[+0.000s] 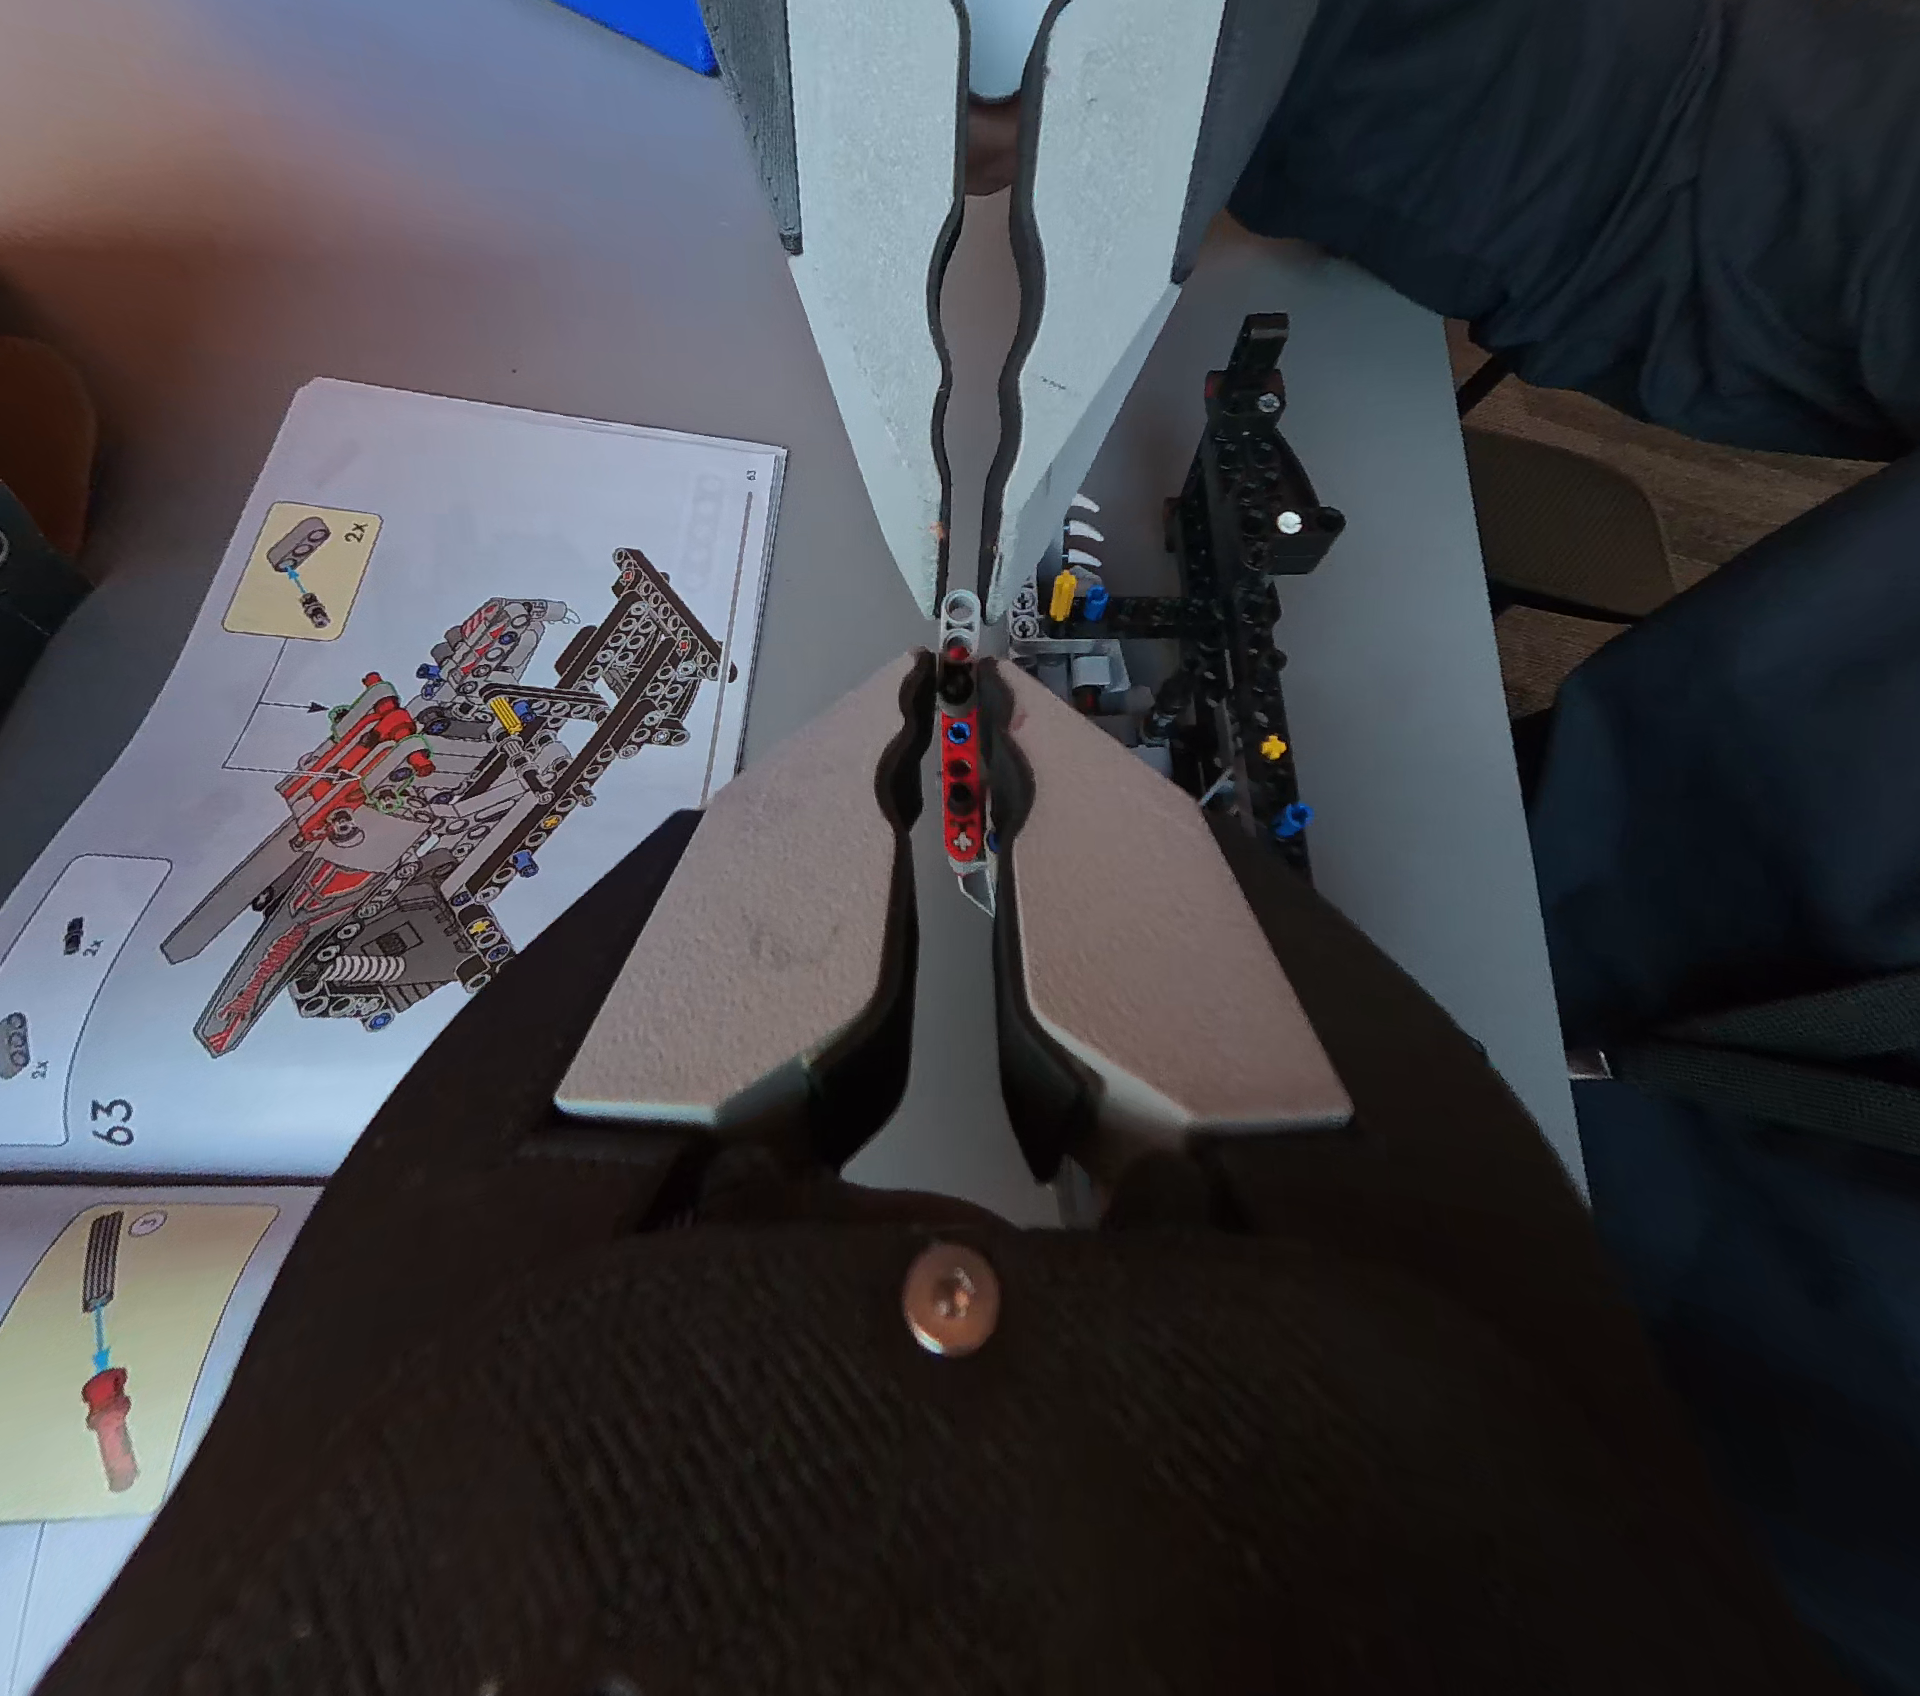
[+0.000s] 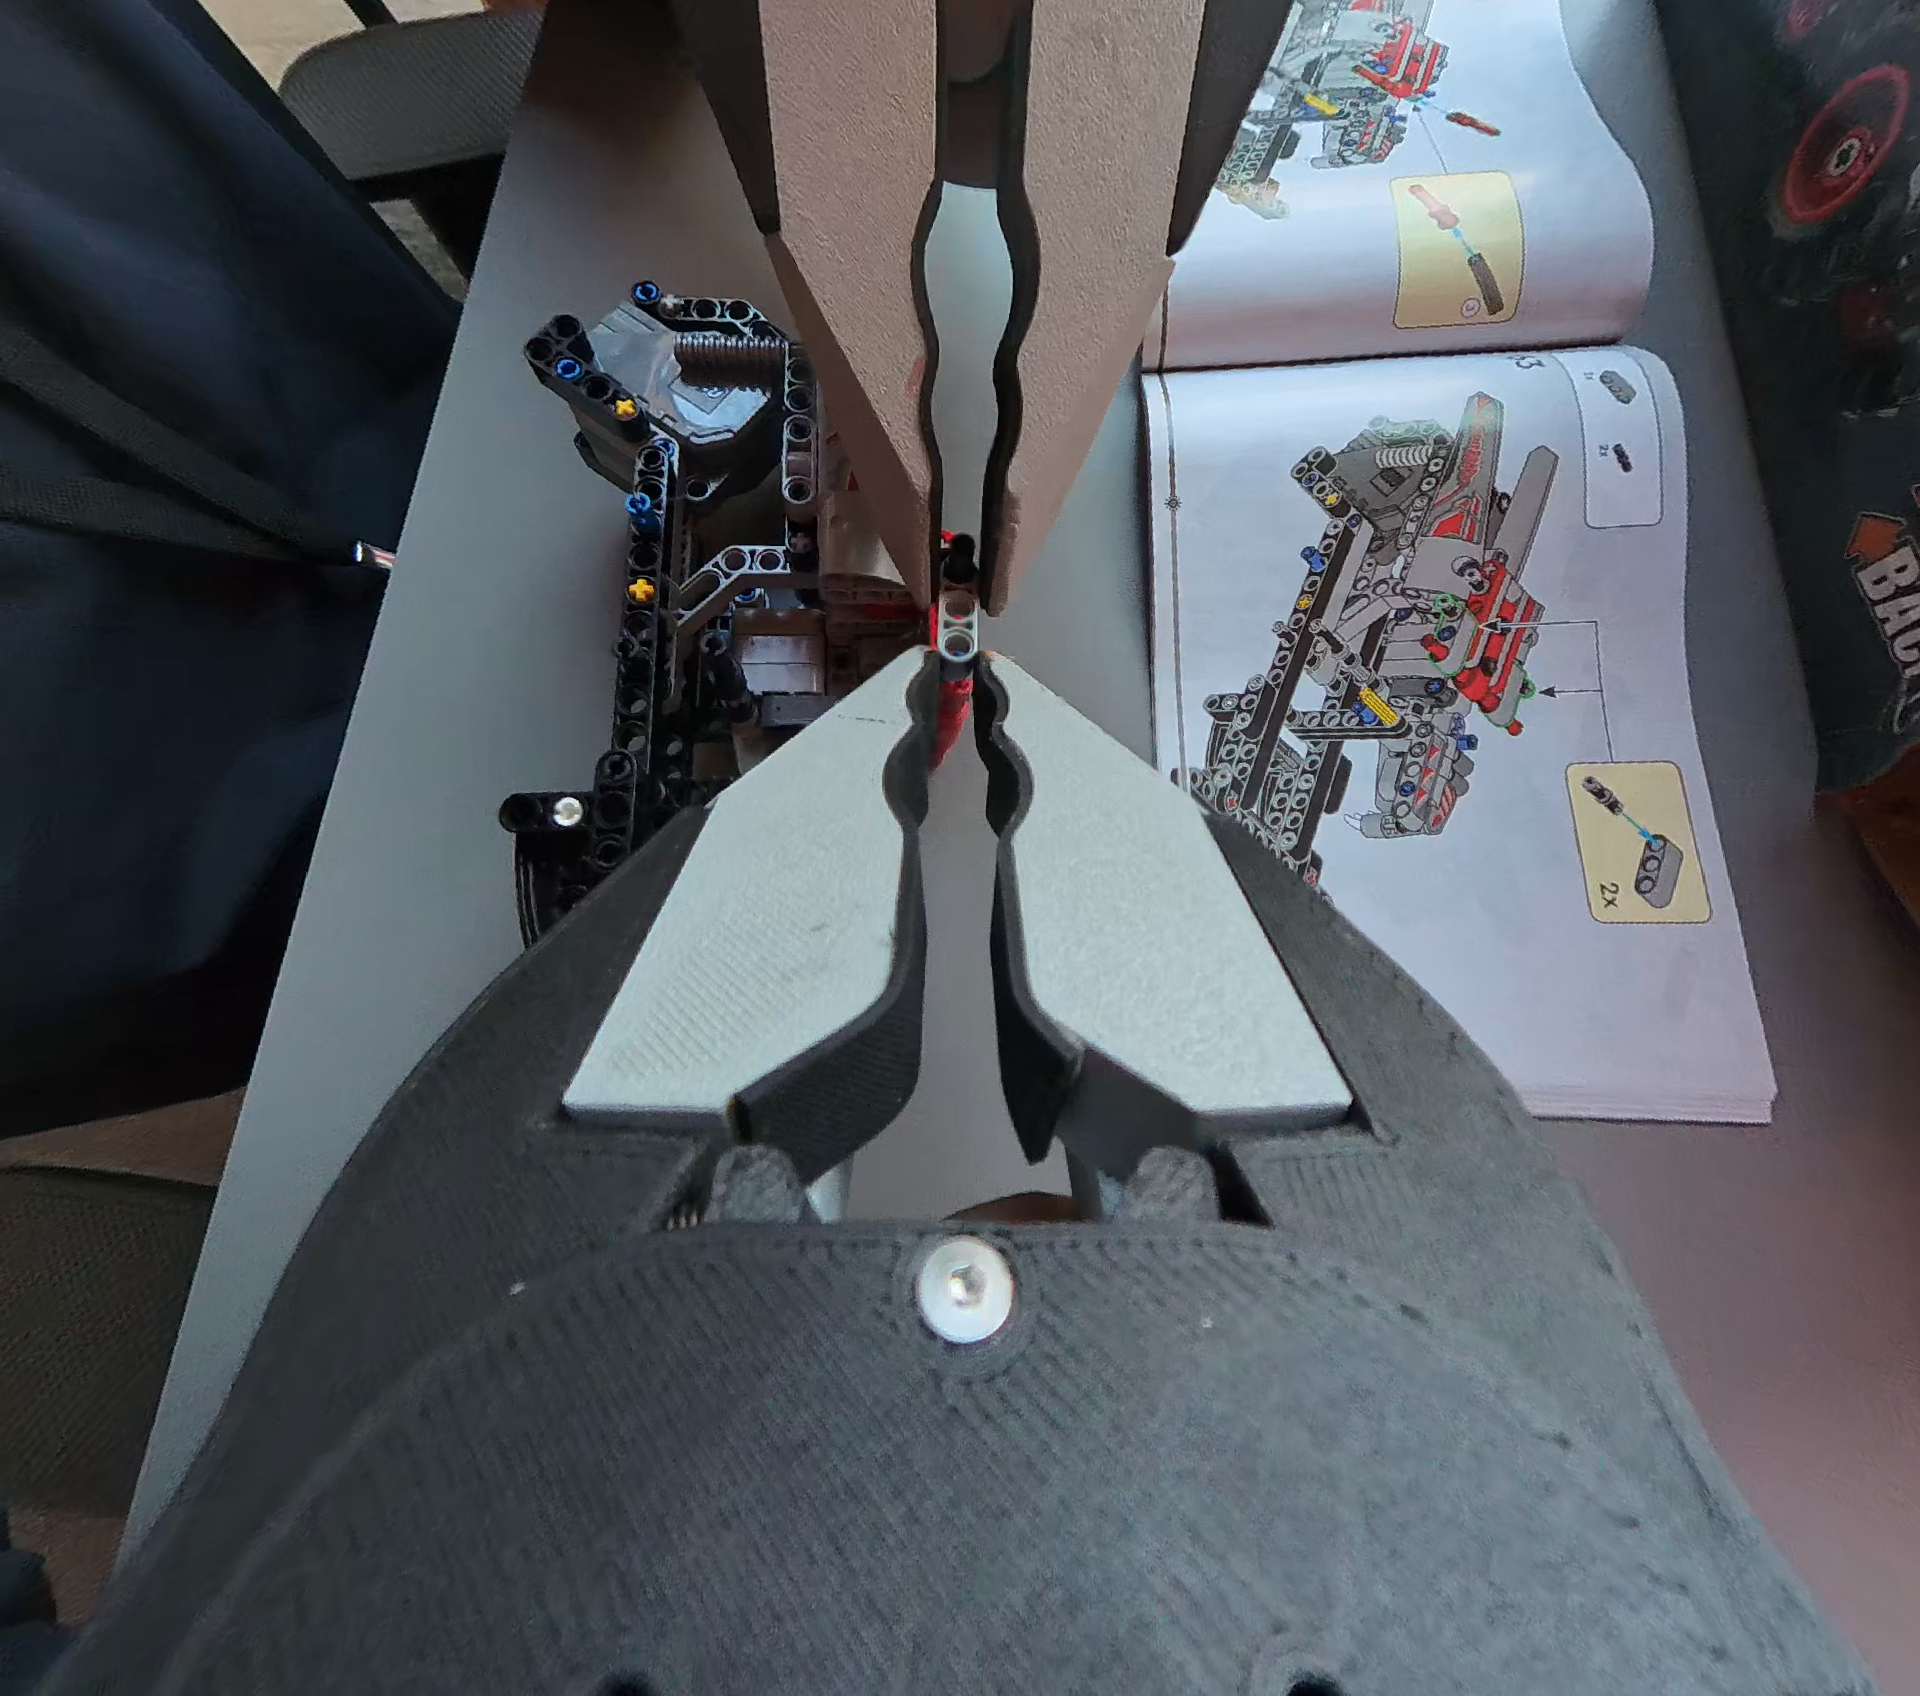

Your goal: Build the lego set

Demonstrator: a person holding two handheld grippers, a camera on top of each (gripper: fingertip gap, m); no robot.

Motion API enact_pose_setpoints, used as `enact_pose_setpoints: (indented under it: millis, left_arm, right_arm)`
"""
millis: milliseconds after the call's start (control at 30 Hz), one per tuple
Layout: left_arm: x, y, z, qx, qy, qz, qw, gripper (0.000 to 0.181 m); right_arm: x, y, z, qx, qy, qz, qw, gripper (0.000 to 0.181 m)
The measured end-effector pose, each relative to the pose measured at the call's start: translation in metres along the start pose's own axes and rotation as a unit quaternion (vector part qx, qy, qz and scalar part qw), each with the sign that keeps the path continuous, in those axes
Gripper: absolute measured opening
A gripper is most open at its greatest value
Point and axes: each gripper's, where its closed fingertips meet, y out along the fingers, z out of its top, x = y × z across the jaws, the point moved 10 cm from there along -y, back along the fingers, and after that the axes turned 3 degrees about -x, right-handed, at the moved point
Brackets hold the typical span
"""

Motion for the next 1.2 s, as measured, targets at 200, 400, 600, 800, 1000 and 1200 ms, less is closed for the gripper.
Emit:
enact_pose_setpoints:
  millis: [200, 400, 600, 800, 1000, 1200]
  left_arm:
    - [0.001, 0.002, 0.000, 0.002, 0.001, -0.001, 1.000, 0.004]
    - [0.002, 0.003, -0.002, -0.001, 0.003, 0.006, 1.000, 0.004]
    - [0.004, 0.005, -0.003, -0.007, -0.001, 0.005, 1.000, 0.004]
    - [0.002, 0.007, -0.003, -0.008, -0.005, 0.012, 1.000, 0.004]
    - [0.000, 0.006, -0.003, -0.010, -0.009, 0.009, 1.000, 0.004]
    - [0.000, 0.006, -0.001, -0.010, -0.005, 0.008, 1.000, 0.004]
  right_arm:
    - [0.000, 0.000, -0.001, 0.010, 0.000, 0.001, 1.000, 0.003]
    - [0.002, 0.000, -0.007, 0.019, 0.021, 0.010, 1.000, 0.004]
    - [0.003, 0.003, -0.019, 0.017, 0.022, 0.003, 1.000, 0.010]
    - [0.003, 0.014, -0.019, 0.010, 0.017, 0.020, 1.000, 0.003]
    - [0.003, 0.015, -0.020, 0.012, 0.011, 0.018, 1.000, 0.000]
    - [0.002, 0.011, -0.019, 0.011, 0.009, 0.010, 1.000, 0.000]
